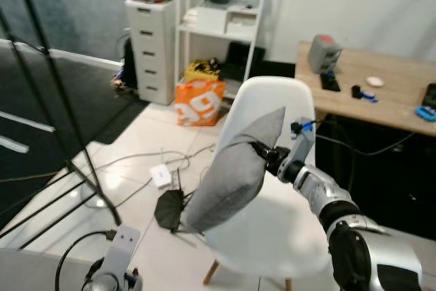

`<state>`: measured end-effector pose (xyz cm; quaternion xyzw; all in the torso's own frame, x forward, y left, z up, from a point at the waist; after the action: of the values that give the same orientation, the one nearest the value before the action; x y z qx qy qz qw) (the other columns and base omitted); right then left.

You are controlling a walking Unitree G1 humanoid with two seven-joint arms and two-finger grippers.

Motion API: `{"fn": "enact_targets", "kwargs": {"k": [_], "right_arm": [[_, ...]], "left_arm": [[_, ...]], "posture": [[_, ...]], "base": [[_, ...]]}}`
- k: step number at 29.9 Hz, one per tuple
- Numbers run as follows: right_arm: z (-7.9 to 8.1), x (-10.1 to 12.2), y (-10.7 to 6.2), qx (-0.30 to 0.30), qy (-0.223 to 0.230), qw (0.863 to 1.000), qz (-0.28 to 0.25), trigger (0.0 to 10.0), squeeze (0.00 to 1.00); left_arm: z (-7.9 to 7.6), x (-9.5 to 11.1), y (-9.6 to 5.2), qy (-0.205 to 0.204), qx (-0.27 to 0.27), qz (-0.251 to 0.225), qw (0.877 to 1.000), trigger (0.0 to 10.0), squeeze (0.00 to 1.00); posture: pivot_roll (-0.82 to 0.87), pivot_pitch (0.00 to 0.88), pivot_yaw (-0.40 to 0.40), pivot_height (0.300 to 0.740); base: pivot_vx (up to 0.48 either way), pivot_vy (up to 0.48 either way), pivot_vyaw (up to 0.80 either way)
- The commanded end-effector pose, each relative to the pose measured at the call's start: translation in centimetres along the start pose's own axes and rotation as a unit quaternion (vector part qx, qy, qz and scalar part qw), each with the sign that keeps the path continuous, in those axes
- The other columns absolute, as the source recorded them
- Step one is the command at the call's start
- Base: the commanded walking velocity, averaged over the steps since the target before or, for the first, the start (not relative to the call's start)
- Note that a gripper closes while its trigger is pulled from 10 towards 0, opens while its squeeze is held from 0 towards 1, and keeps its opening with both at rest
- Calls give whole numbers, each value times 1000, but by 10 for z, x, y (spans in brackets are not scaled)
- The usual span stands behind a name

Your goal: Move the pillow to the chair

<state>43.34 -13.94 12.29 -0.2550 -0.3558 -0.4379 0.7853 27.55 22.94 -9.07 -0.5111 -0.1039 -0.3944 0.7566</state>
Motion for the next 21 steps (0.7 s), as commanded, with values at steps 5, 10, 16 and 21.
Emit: {"fn": "enact_targets", "kwargs": {"k": [5,10,16,21], "right_arm": [[18,21,6,38,-26,999,-26,10000,0],[19,10,7,41,-39,998,-3,10000,0],[25,-13,8,65,-56,995,43,10000,0],[45,-36,8,133,-51,986,90,10000,0]], "left_arm": [[-1,-3,0,-3,2,6,1000,10000,0],[-1,-1,0,-12,6,4,1000,10000,0],[-4,0,0,-11,-5,1,1000,10000,0],[-7,-1,0,-10,-13,2,1000,10000,0]], "posture": [[-135,13,-58,740],[-139,8,-56,740],[-142,6,-55,740],[-143,2,-53,740]], "base": [[257,0,-769],[0,0,-615],[0,0,0],[0,-451,0]]}}
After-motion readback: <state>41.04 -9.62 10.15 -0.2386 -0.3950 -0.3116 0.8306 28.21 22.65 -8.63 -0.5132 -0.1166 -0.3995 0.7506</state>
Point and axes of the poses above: a point about 5 cm out from each wrist's last joint towards the gripper, its own y axis pointing out of the wrist towards the gripper, its own x axis along the axis of the wrist's last joint, z = x × y, the point moved 6 cm from there along y, pointing out of the wrist towards the gripper, and after that the axes turned 12 degrees about y, right-handed, at the moved point
